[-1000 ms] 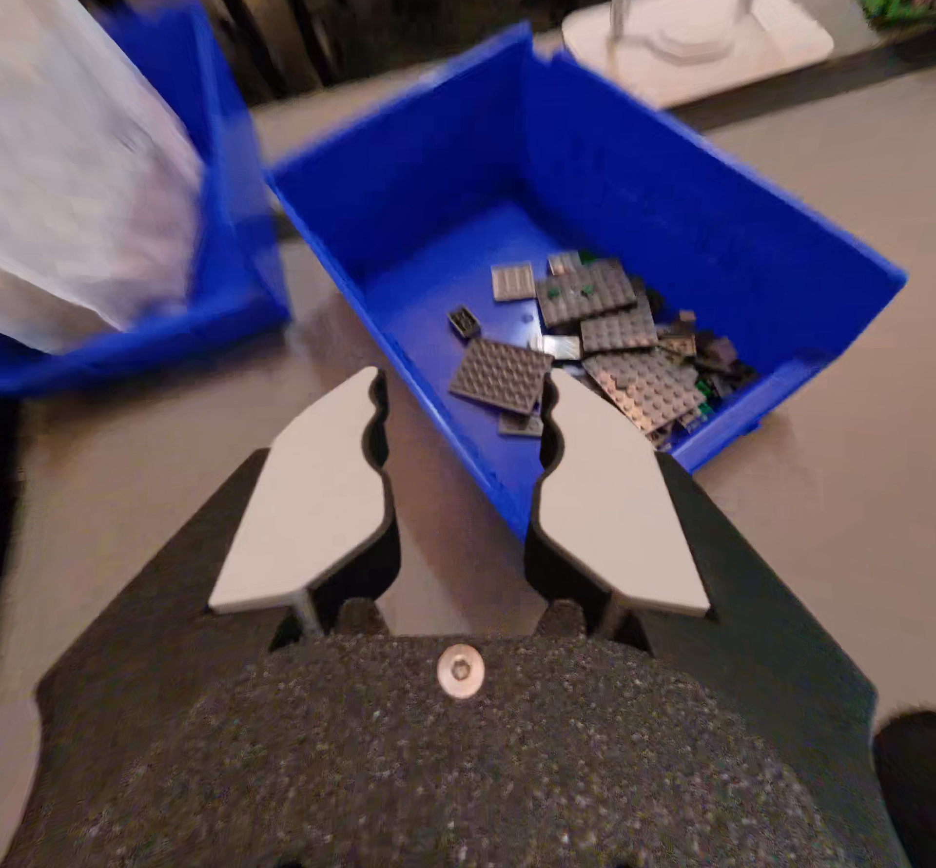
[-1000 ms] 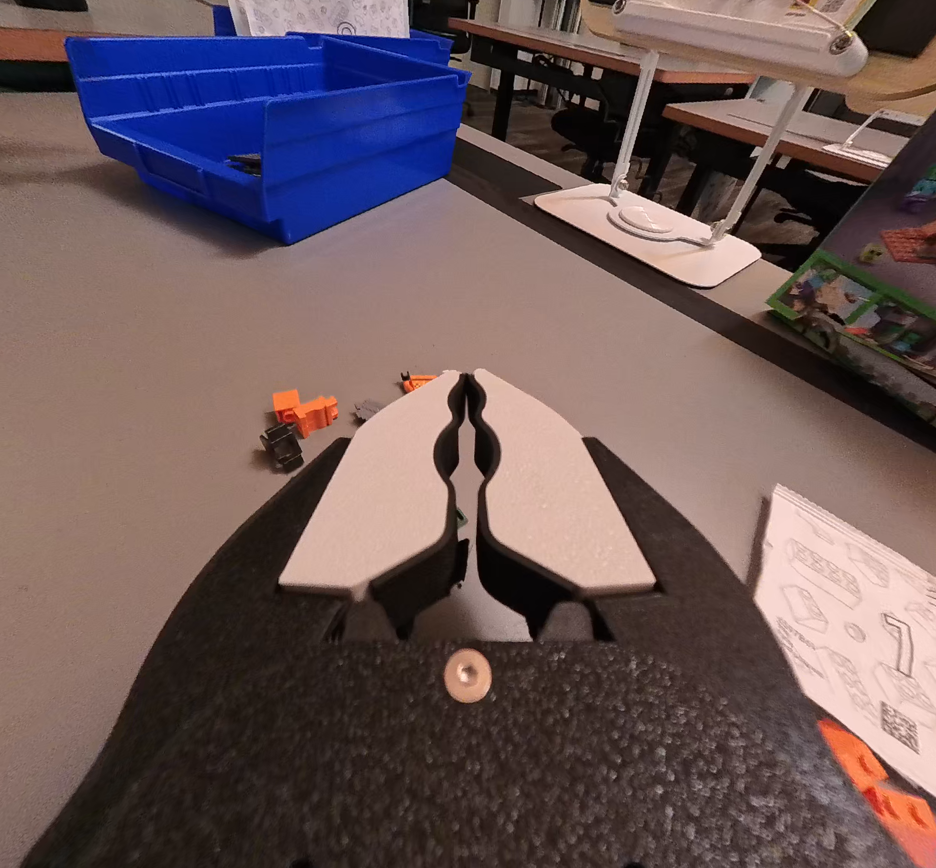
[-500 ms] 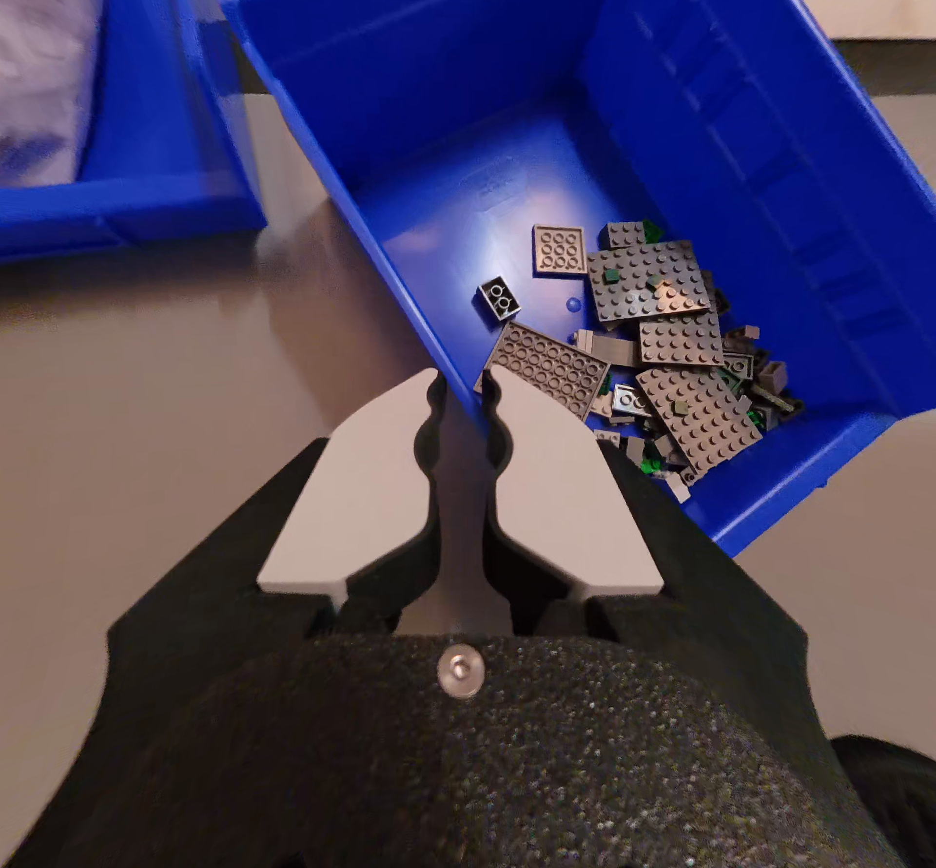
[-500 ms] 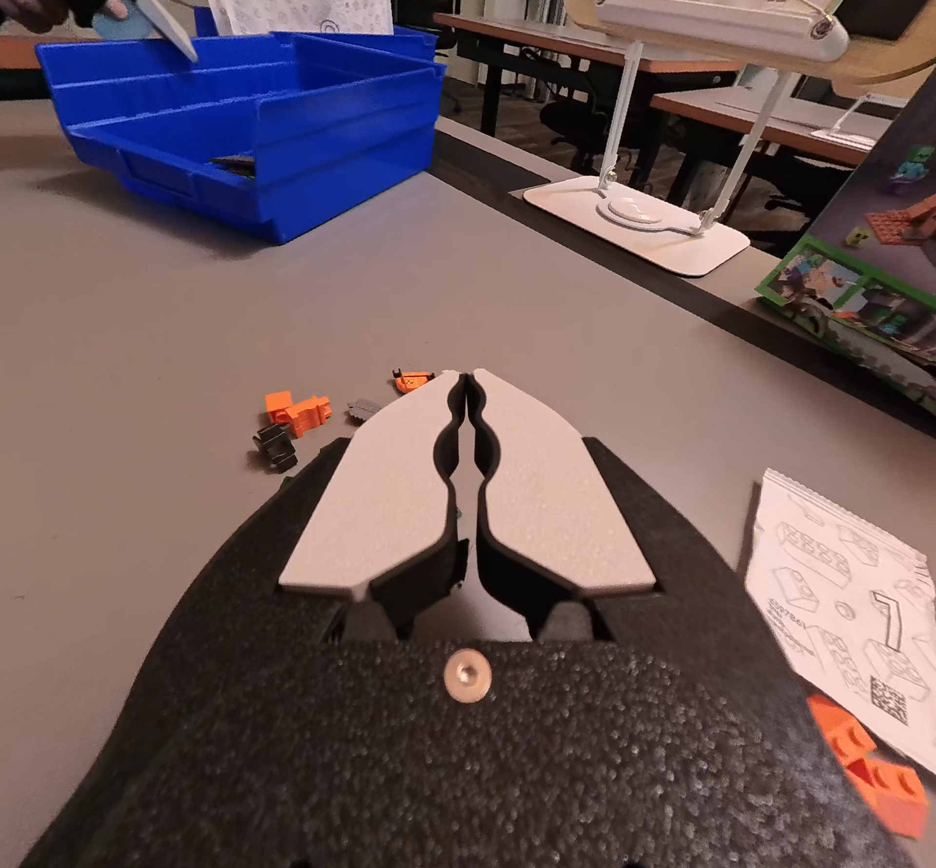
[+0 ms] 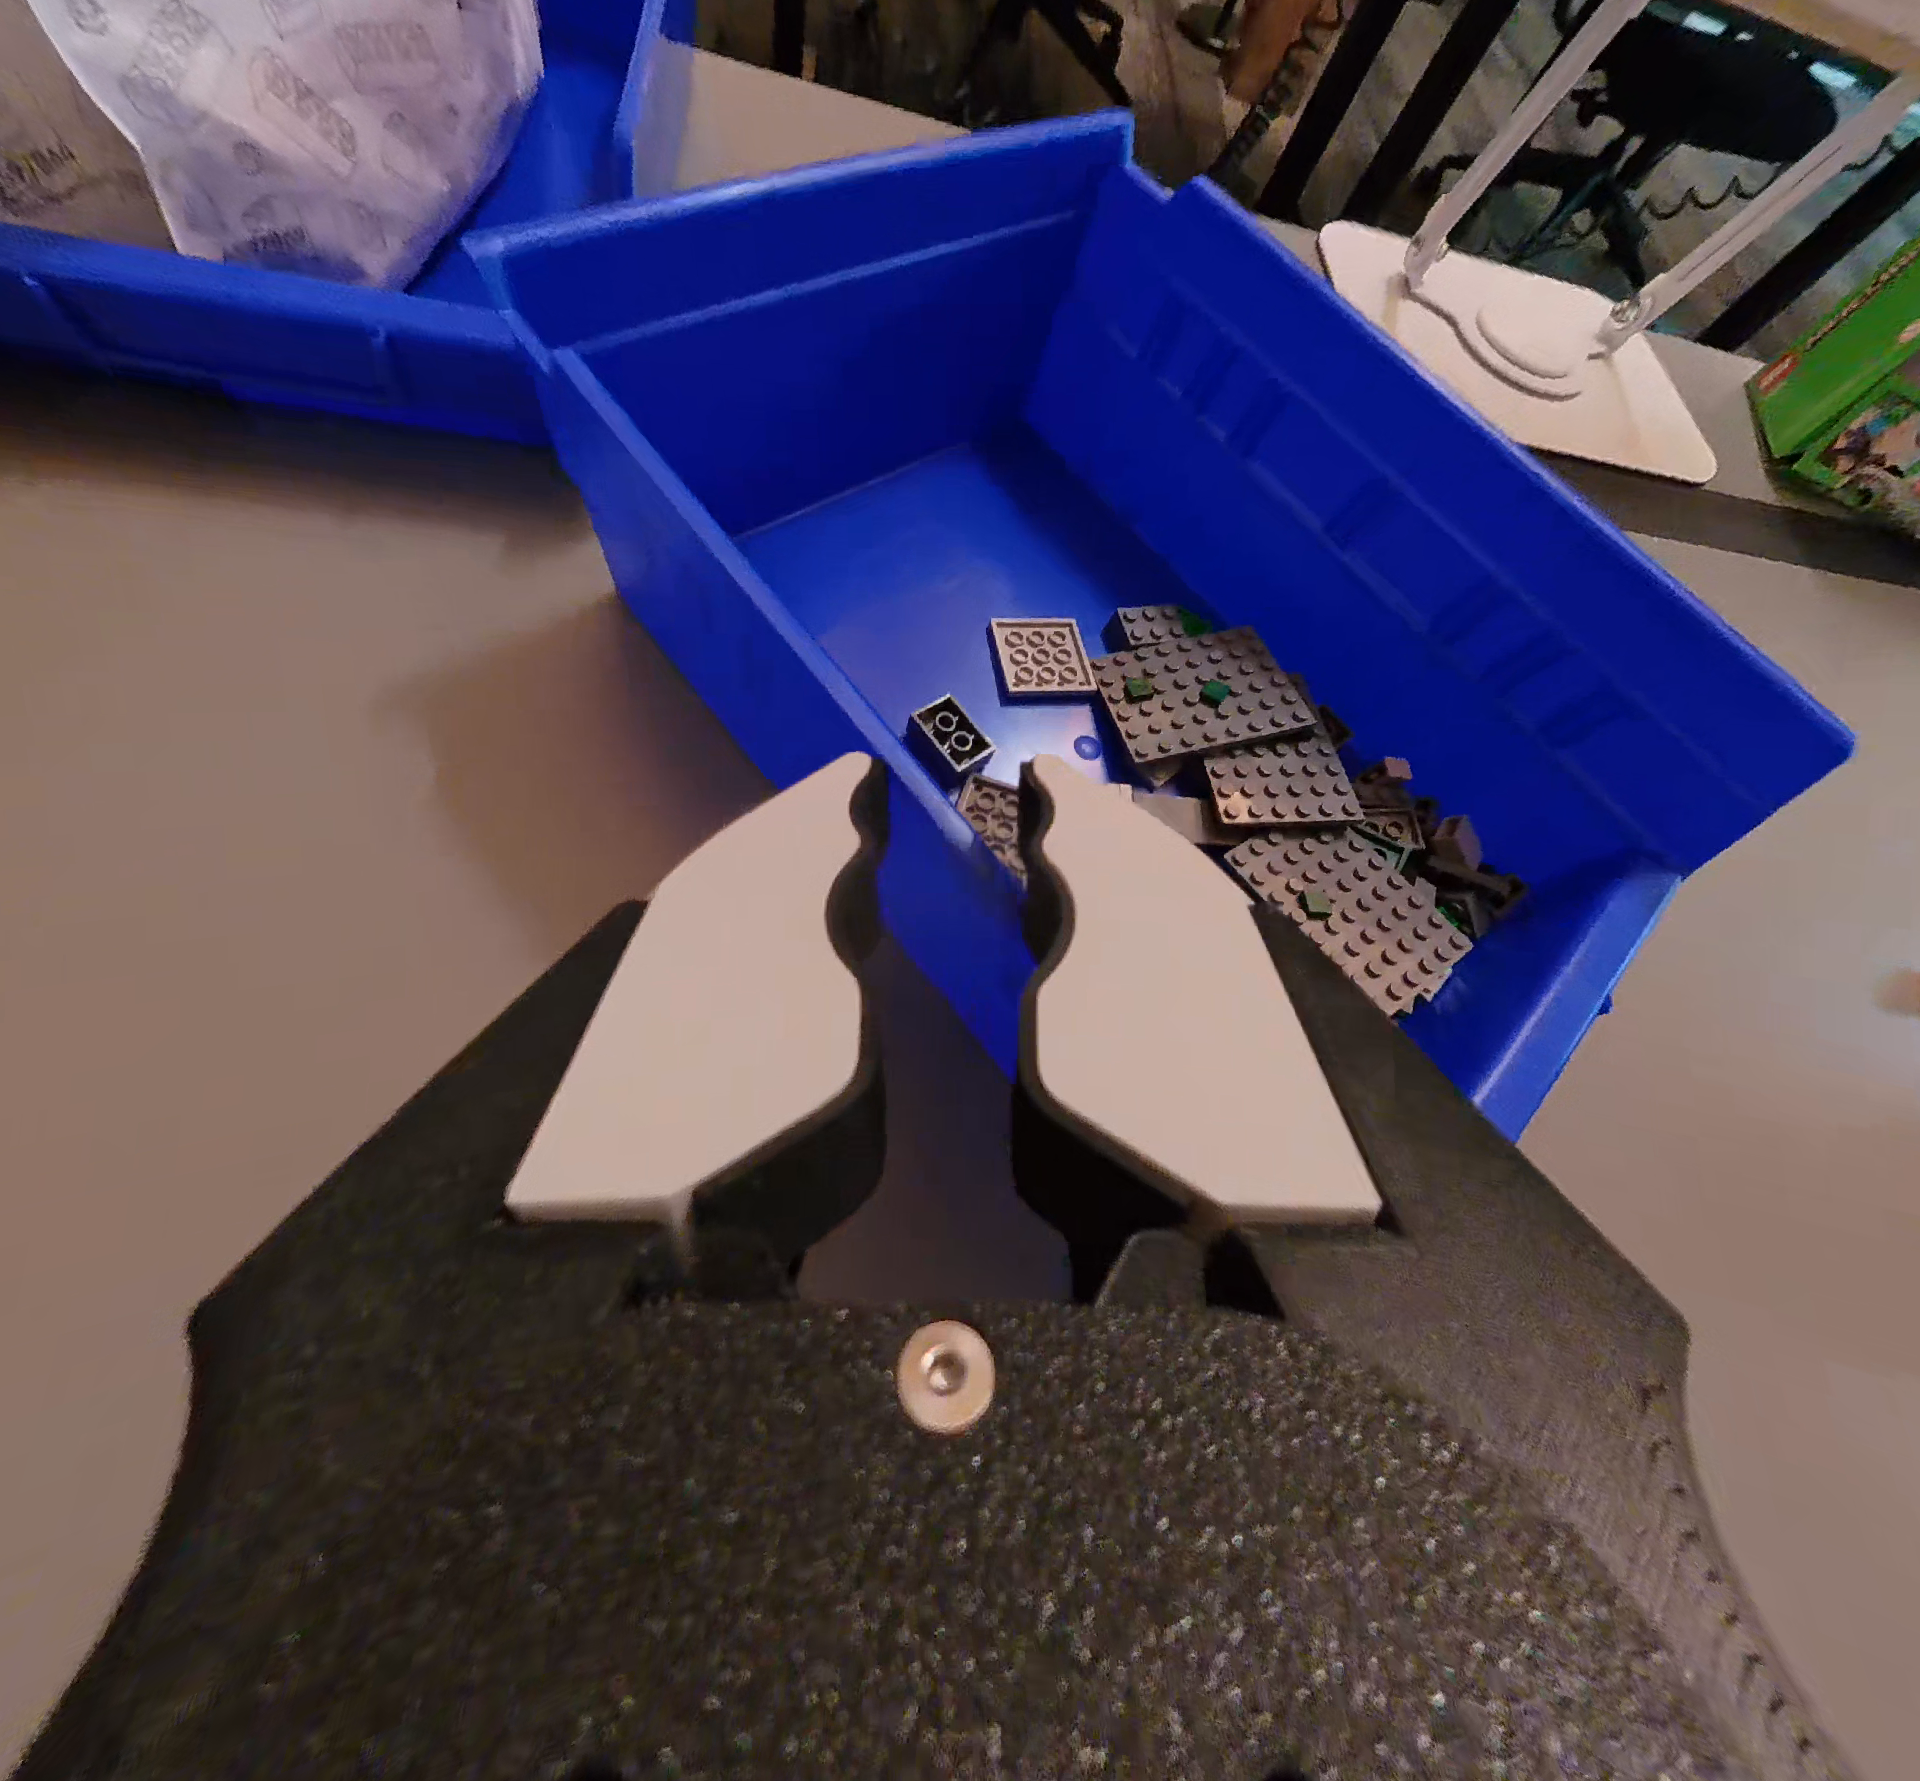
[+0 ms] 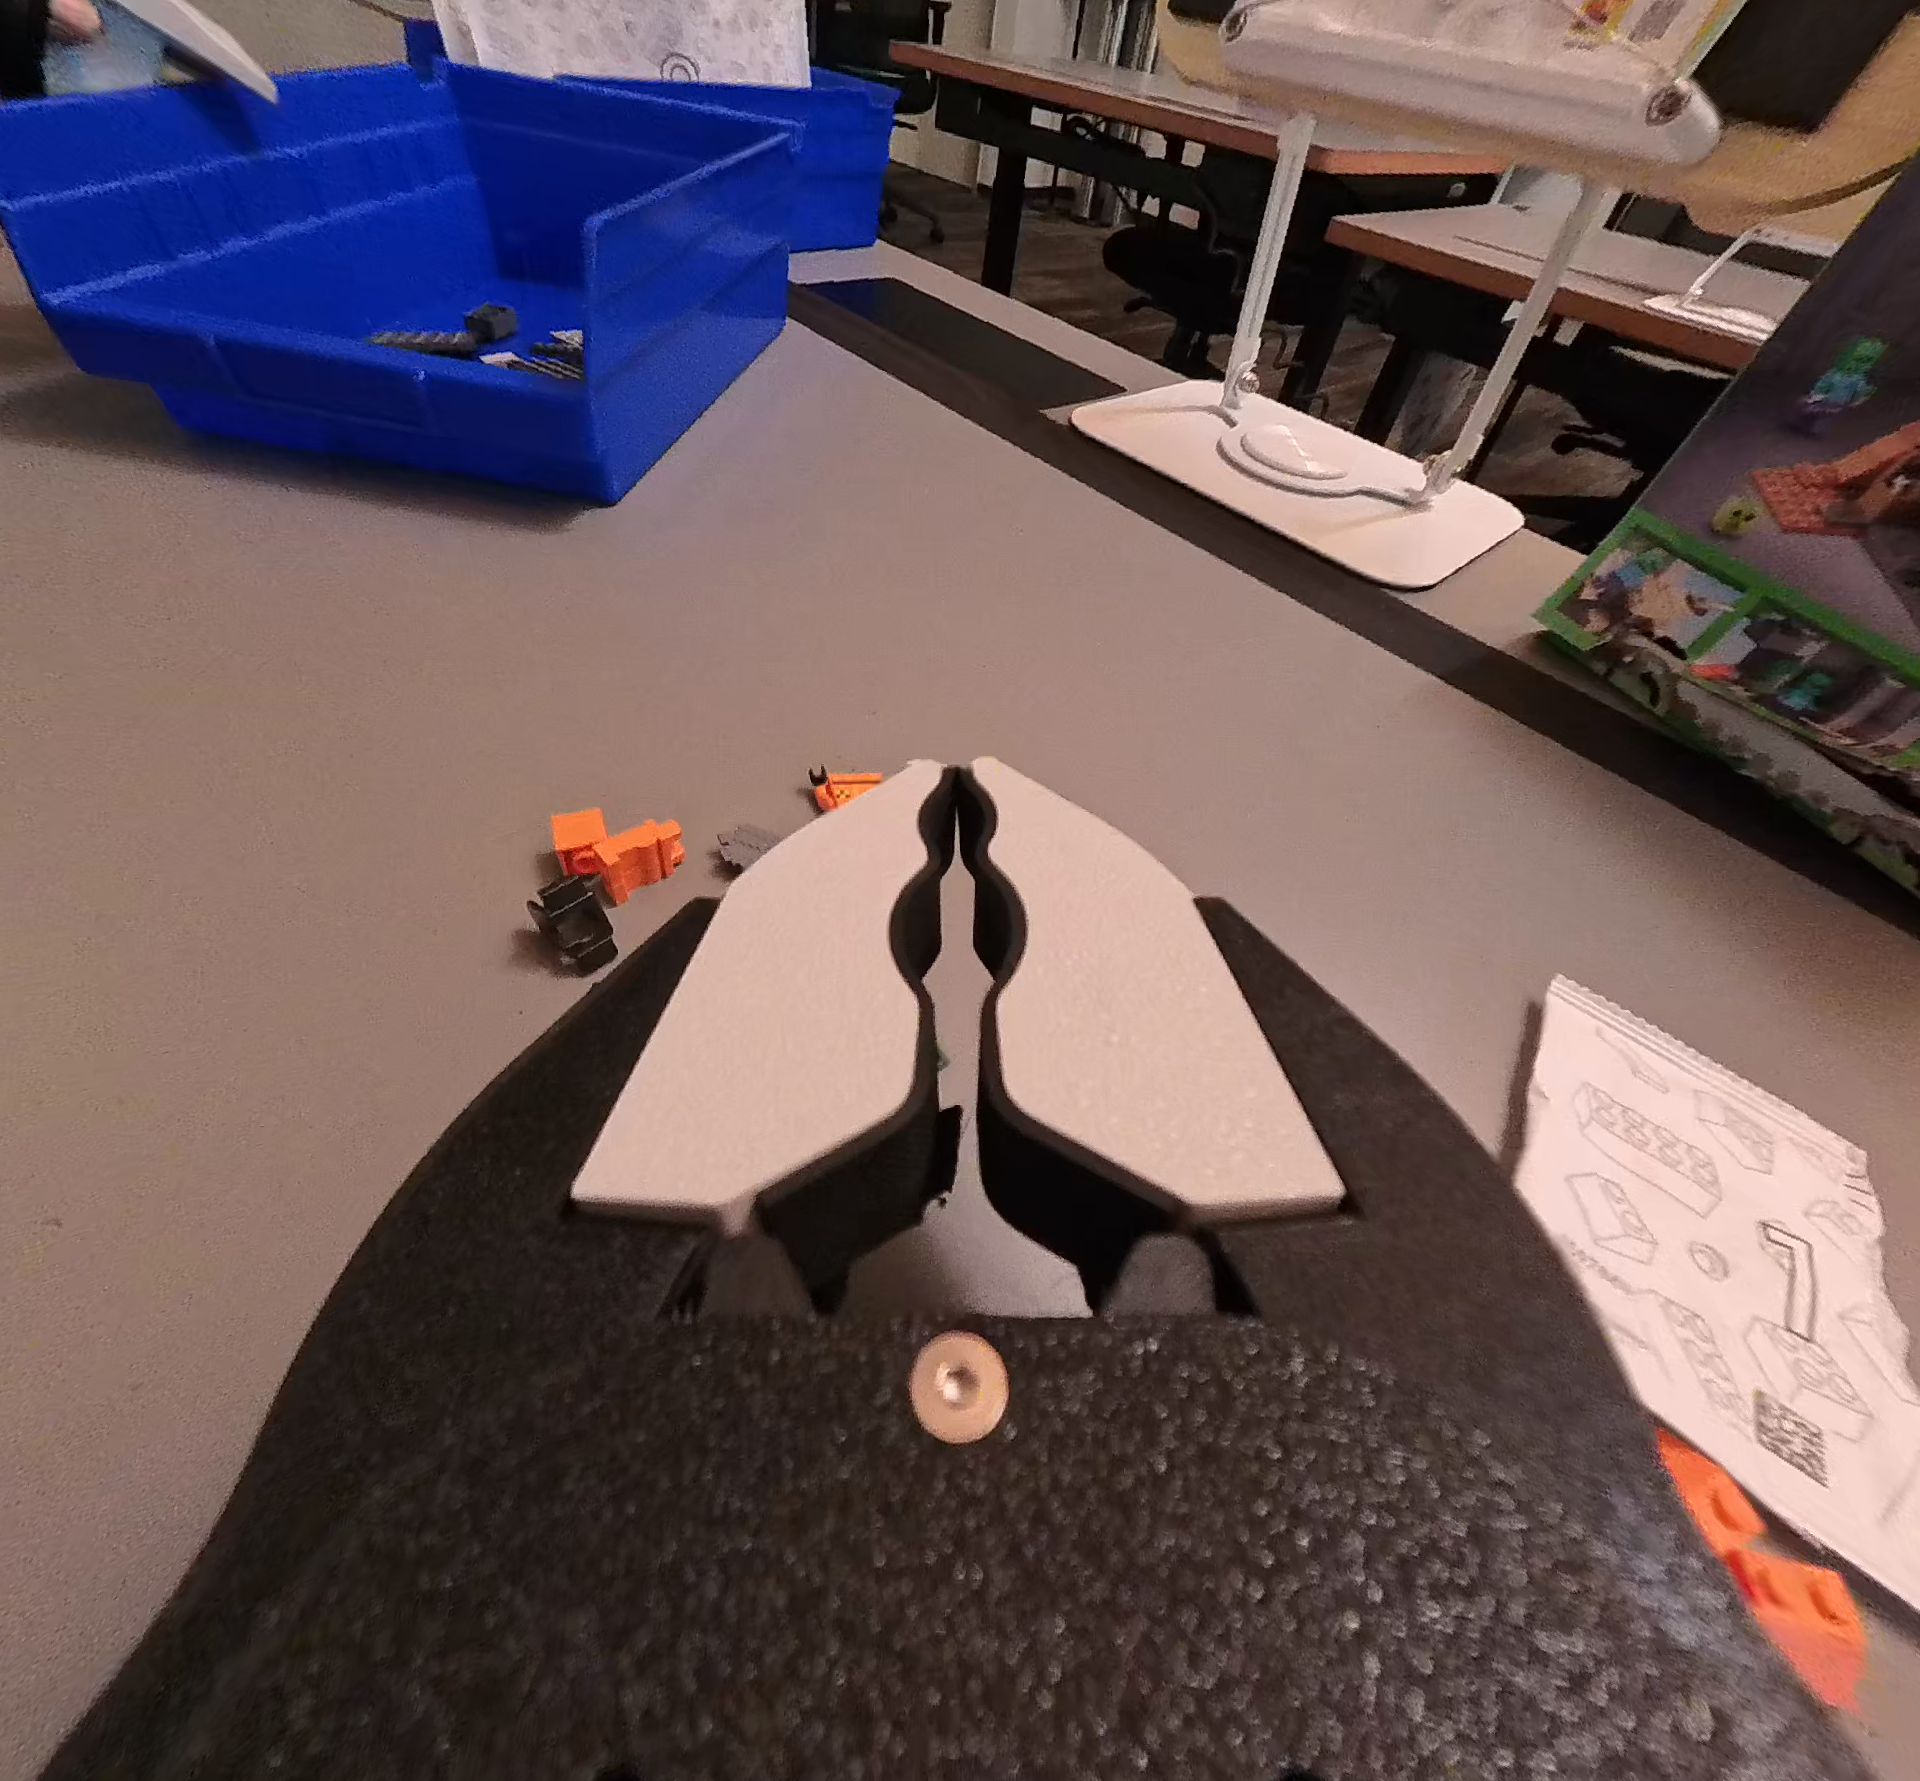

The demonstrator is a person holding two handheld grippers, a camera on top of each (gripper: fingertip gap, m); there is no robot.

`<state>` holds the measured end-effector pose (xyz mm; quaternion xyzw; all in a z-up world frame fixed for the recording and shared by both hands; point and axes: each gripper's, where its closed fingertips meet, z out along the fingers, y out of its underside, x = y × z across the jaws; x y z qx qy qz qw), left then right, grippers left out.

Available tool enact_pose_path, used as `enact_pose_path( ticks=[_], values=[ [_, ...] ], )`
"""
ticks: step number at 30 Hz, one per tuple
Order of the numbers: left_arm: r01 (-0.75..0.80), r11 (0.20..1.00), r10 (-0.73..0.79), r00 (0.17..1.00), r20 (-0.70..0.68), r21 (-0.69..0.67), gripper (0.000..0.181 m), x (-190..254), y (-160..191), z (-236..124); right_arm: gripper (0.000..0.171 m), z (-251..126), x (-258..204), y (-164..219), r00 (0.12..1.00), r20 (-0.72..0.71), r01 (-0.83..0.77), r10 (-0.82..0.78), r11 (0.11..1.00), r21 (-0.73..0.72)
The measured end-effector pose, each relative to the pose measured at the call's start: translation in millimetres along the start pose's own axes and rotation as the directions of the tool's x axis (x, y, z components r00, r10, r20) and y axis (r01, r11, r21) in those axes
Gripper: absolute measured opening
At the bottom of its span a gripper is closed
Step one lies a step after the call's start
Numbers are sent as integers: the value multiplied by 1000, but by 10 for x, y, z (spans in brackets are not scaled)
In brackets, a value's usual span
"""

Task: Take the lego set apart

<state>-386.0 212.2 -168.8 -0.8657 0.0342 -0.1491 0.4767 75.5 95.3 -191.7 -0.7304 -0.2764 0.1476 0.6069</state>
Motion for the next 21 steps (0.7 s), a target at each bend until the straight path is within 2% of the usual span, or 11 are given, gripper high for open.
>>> enact_pose_path(
  ticks=[3,6,10,12,16,21],
  values=[
    [-96,991,91,994,58,97,24,50,-184,-201,0,-57,66,-90,1000,-21,-11,11,1000,28],
    [-277,931,250,959,135,239,17,359,-431,-516,0,-139,221,-172,997,-75,-31,35,998,59],
    [-331,842,369,929,-7,425,5,1242,-531,-769,3,-302,596,-245,975,-214,-51,65,996,70],
    [-346,813,424,903,-68,469,0,1645,-470,-778,4,-452,906,-279,945,-322,-48,62,997,52],
    [-397,775,536,825,-179,491,2,2320,-233,-655,13,-868,1664,-232,868,-493,-90,60,995,-38],
    [-465,743,626,737,-255,481,5,2748,62,-479,34,-1400,2738,366,764,-631,-345,137,912,-220]
  ],
)
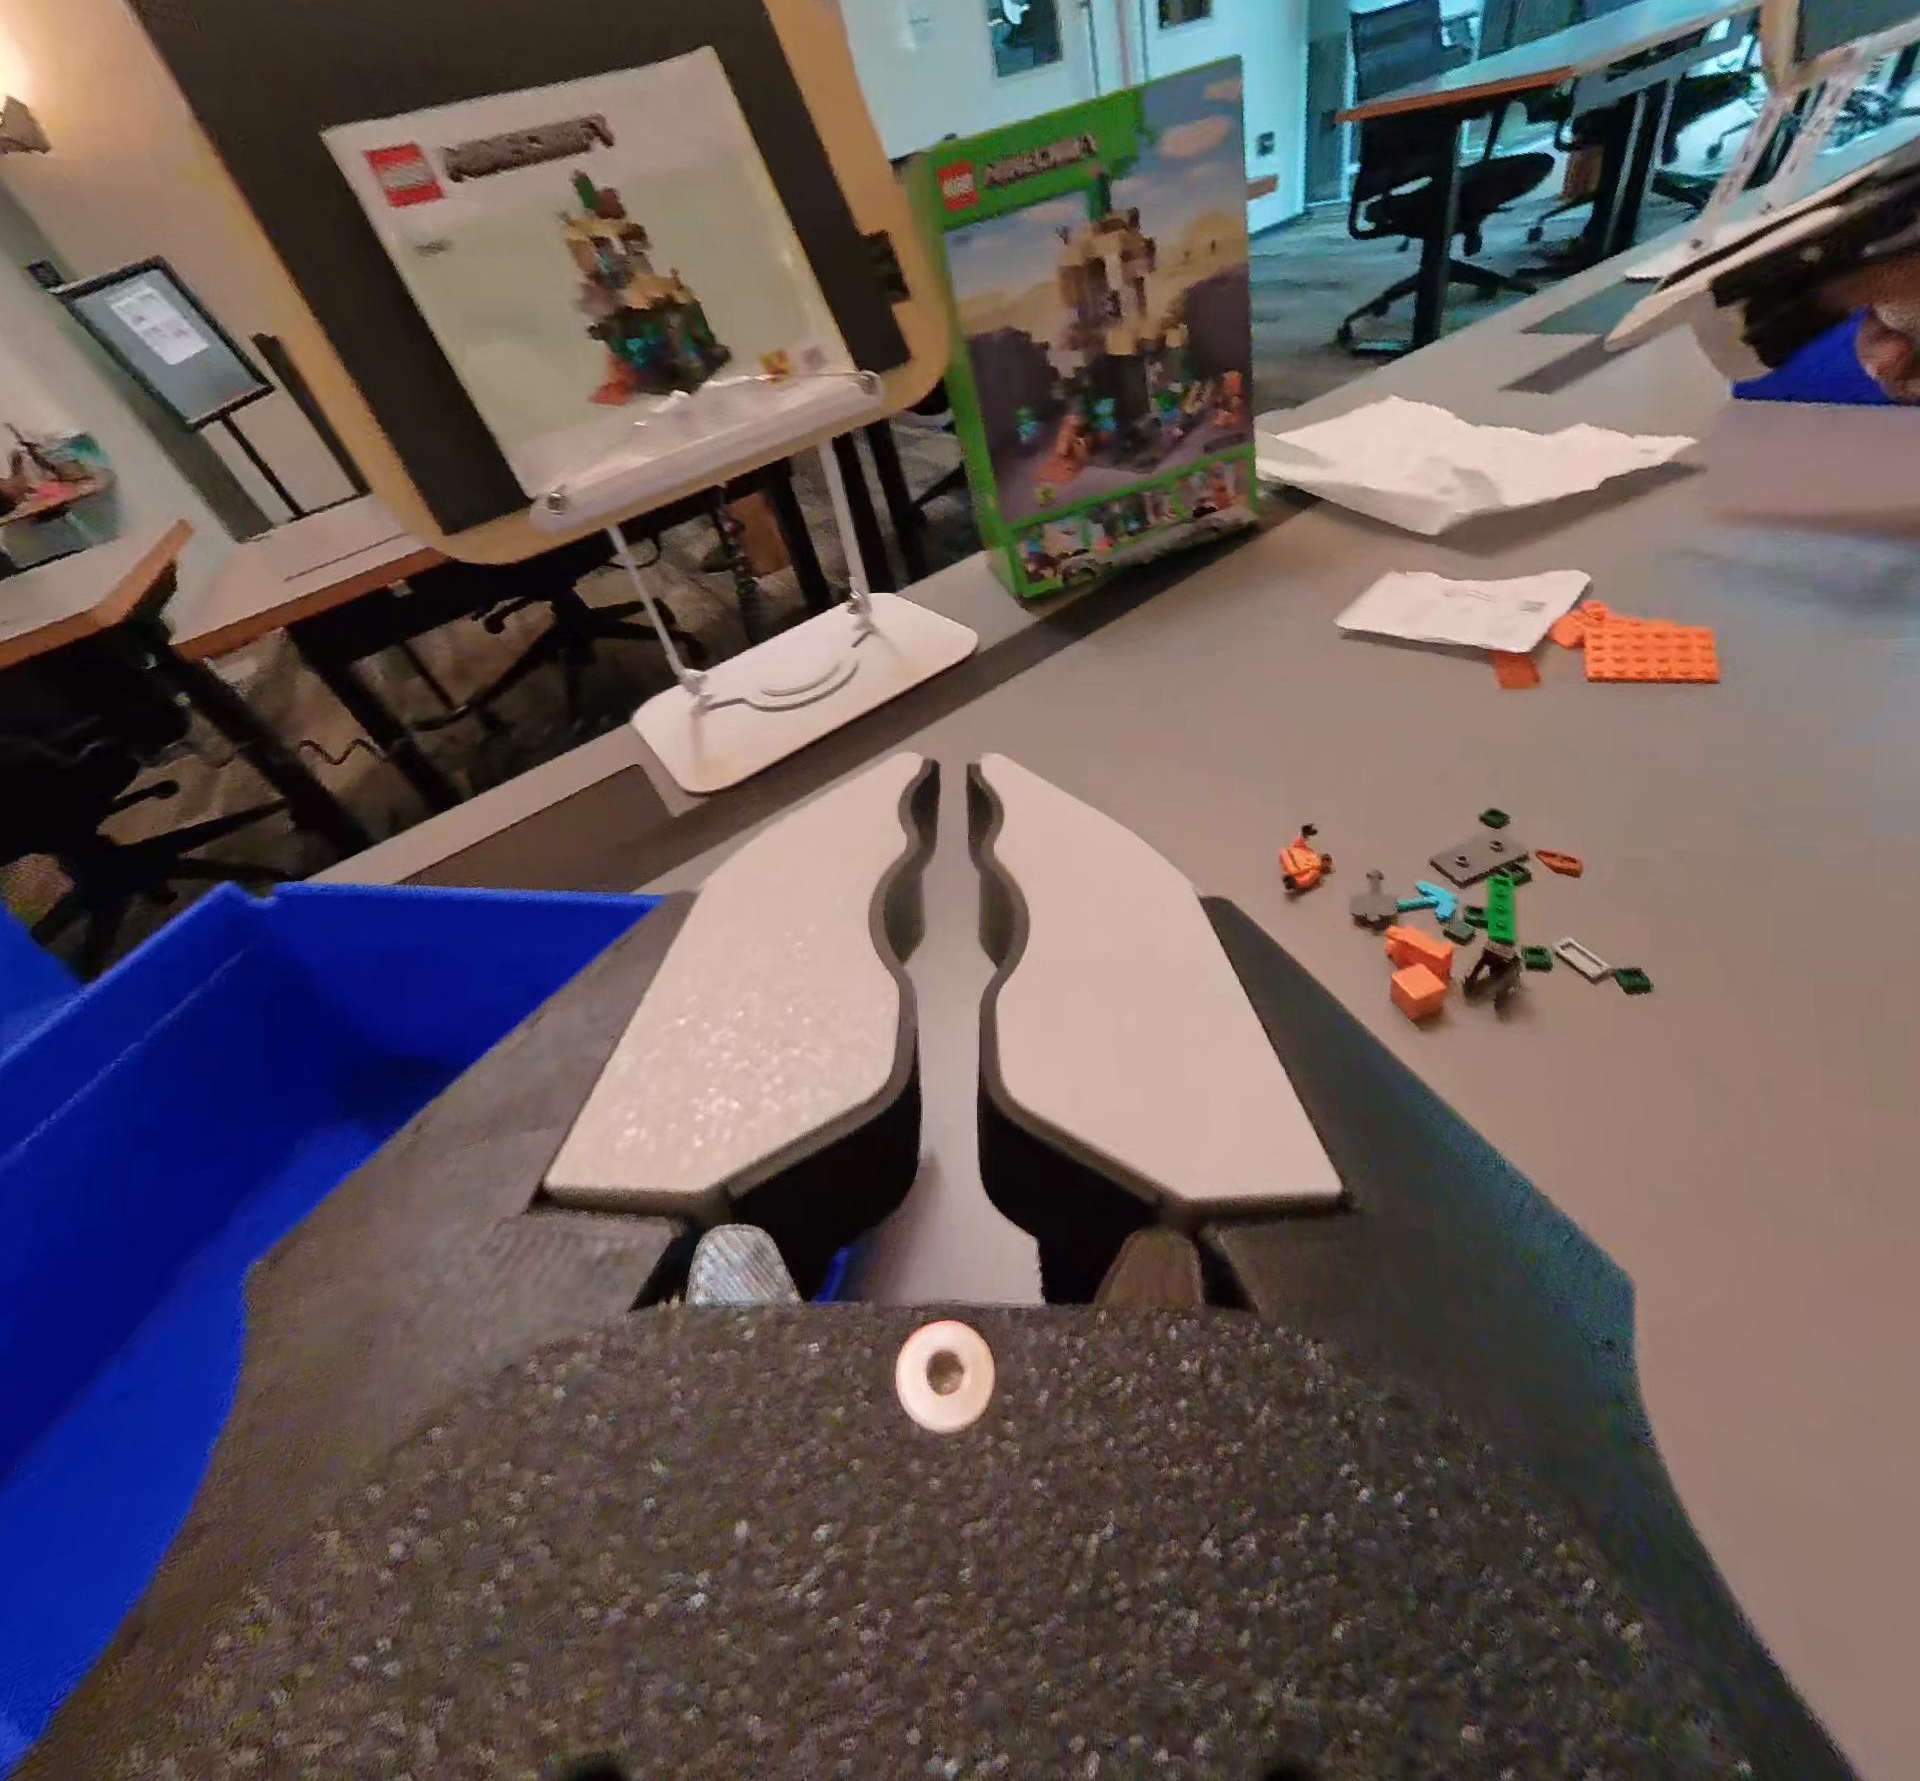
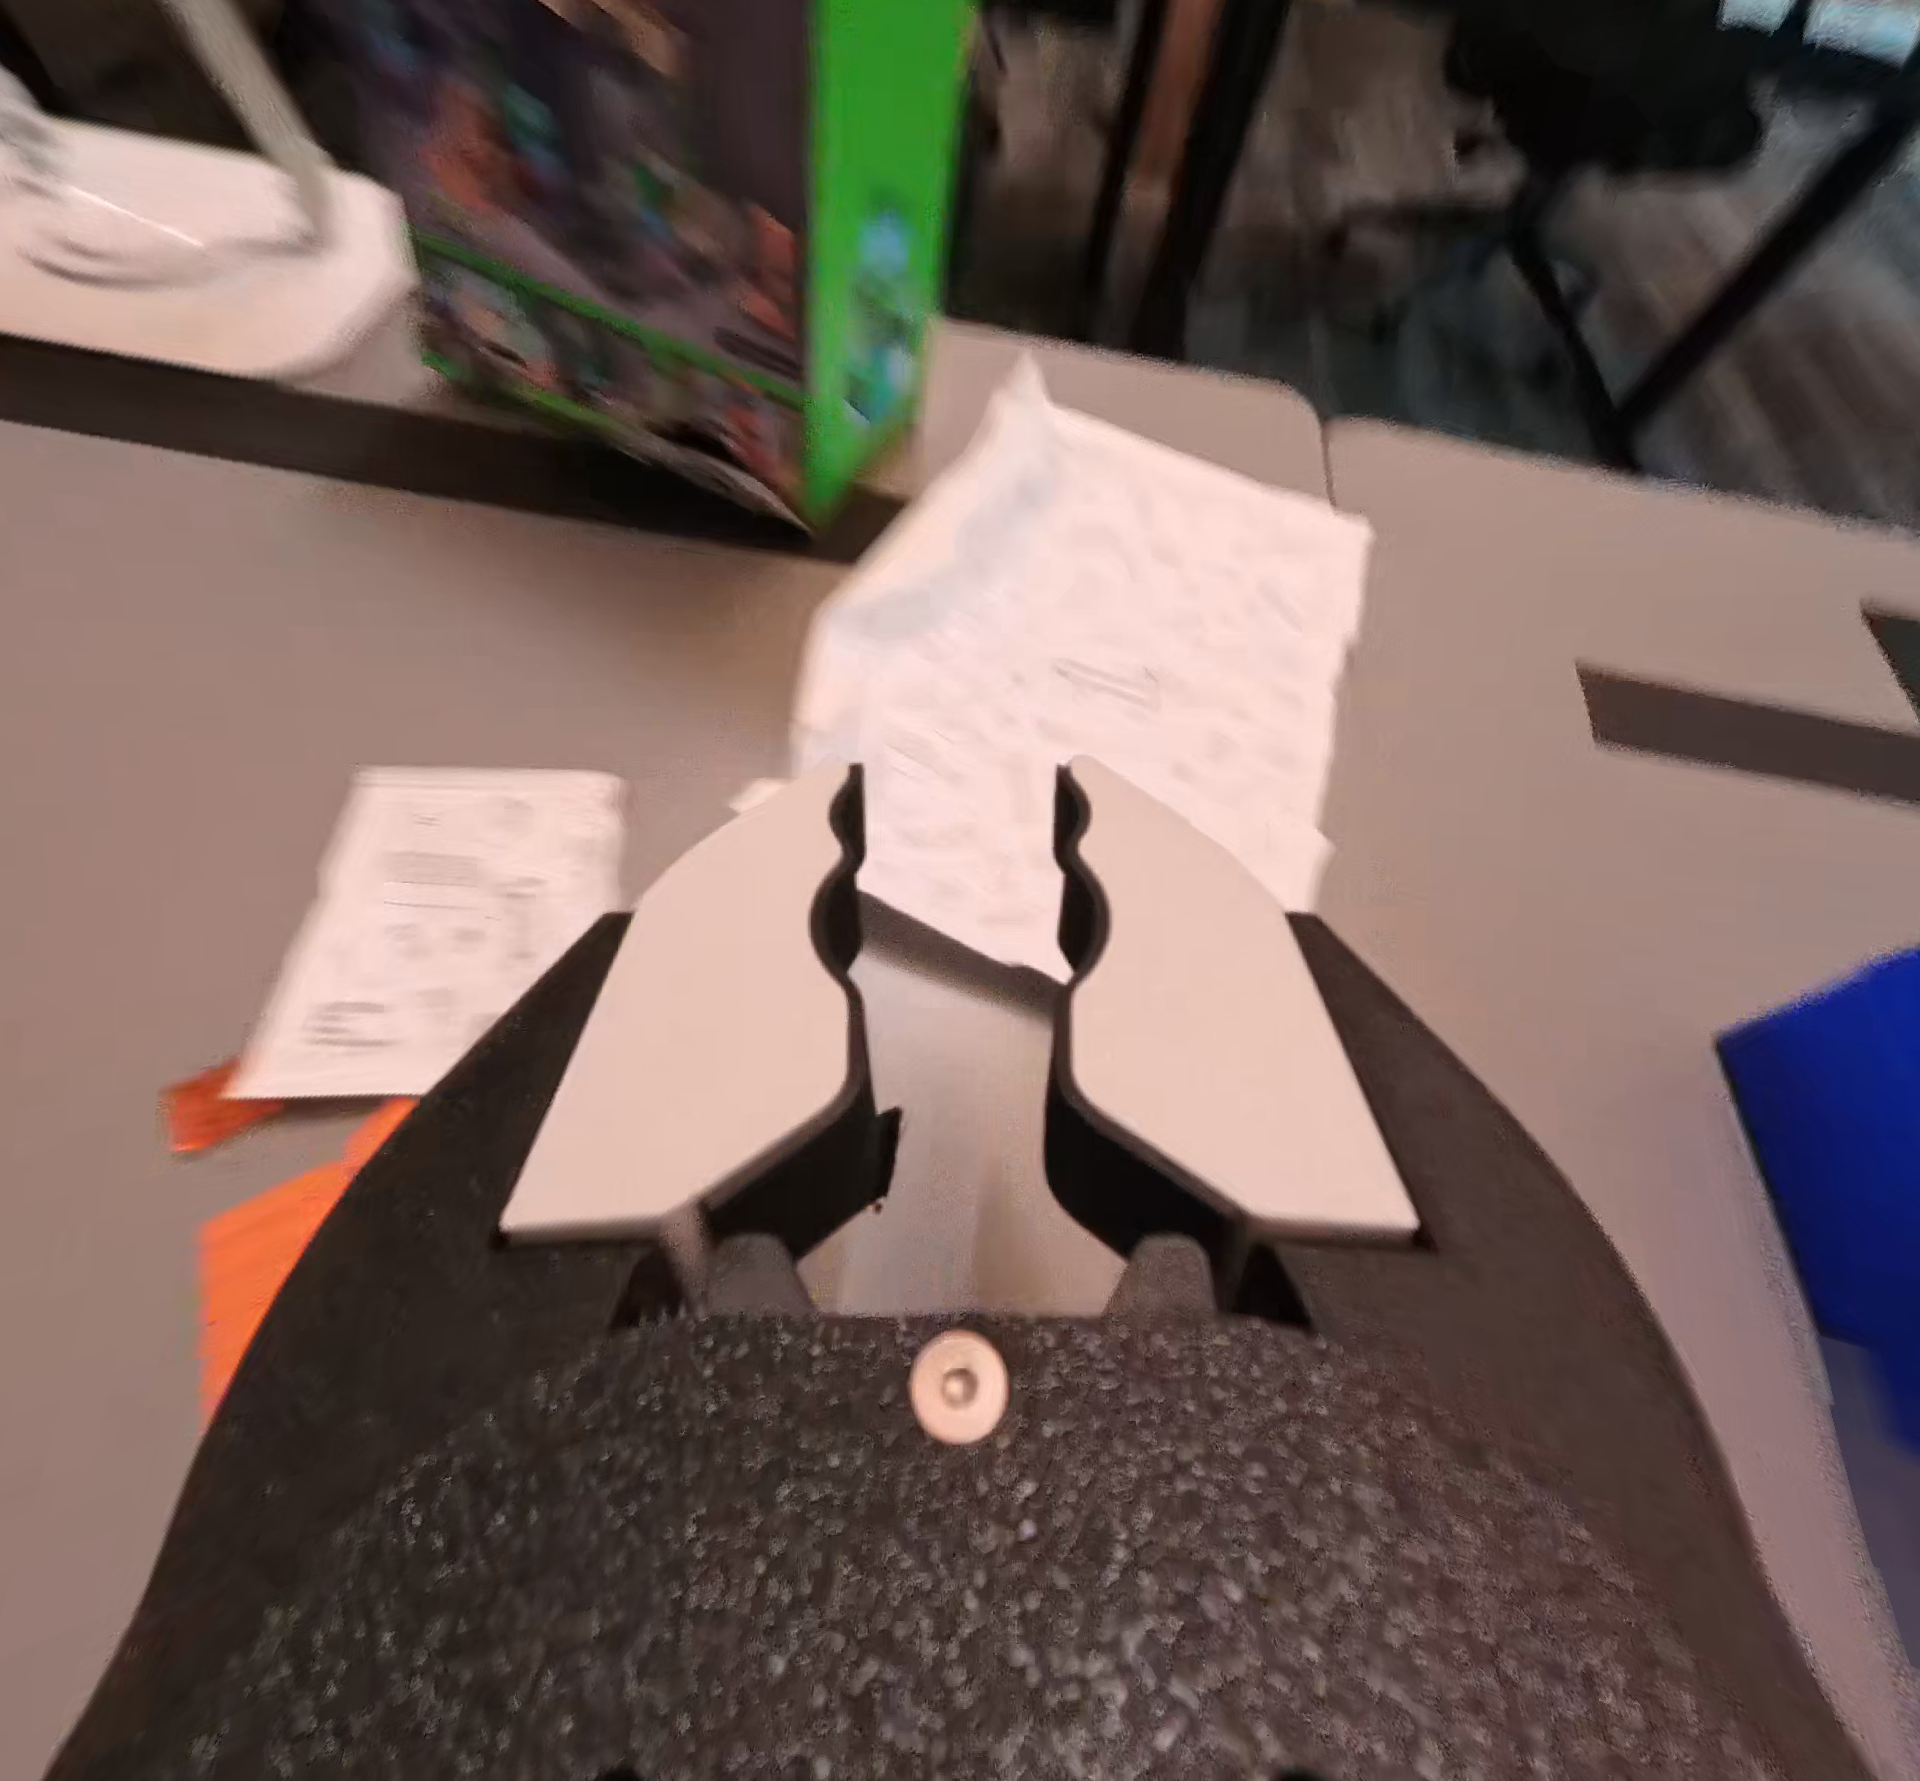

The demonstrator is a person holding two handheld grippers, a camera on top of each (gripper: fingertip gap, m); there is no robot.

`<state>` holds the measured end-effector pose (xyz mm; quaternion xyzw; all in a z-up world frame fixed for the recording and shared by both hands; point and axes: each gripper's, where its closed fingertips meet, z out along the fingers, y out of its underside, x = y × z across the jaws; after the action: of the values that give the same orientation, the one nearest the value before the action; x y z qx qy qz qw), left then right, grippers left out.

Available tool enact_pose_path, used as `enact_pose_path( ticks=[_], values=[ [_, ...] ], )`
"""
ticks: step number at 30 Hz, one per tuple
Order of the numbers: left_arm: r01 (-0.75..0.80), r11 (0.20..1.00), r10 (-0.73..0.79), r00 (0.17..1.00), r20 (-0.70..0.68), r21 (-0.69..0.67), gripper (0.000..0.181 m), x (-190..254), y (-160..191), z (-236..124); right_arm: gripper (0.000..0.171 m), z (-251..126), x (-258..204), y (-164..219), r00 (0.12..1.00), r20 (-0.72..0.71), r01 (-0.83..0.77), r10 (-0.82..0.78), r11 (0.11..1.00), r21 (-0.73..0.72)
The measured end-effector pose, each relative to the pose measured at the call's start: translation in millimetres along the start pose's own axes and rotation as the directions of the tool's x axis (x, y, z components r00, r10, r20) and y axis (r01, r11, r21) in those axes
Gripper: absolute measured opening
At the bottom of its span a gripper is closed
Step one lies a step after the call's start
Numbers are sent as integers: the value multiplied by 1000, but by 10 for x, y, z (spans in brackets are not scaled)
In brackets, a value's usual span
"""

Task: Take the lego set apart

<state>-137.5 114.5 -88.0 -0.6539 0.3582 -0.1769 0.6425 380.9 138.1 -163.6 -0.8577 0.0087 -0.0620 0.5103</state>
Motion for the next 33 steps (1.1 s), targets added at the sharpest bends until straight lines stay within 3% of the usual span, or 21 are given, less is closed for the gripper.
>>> enact_pose_path(
  ticks=[4,7,9,13,17,19,27,30,33],
  values=[
    [3,999,-3,1000,-1,-37,5,58,166,80,48,316,492,392,984,14,-171,179,960,-220],
    [30,997,-31,1000,-7,-64,5,53,283,98,56,463,707,606,978,-52,-208,202,927,-311],
    [43,997,-43,999,-2,-71,6,29,330,94,62,530,764,721,970,-75,-242,230,903,-356],
    [63,994,-64,998,-9,-89,6,9,421,96,58,606,682,895,967,-63,-250,247,869,-428],
    [81,991,-86,995,-42,-108,6,69,498,132,46,617,573,921,984,-45,-174,172,877,-449],
    [64,992,-71,996,-56,-110,7,108,503,136,0,610,522,914,995,-23,-97,97,891,-443],
    [10,993,-22,995,-97,-117,7,246,518,149,0,377,316,612,940,-56,294,-335,884,-364],
    [0,993,-14,993,-118,-119,7,309,511,166,0,237,206,424,910,-68,368,-409,872,-322],
    [-20,993,4,991,-135,-119,7,373,503,166,0,155,77,352,927,-43,346,-373,892,-291]
  ],
)
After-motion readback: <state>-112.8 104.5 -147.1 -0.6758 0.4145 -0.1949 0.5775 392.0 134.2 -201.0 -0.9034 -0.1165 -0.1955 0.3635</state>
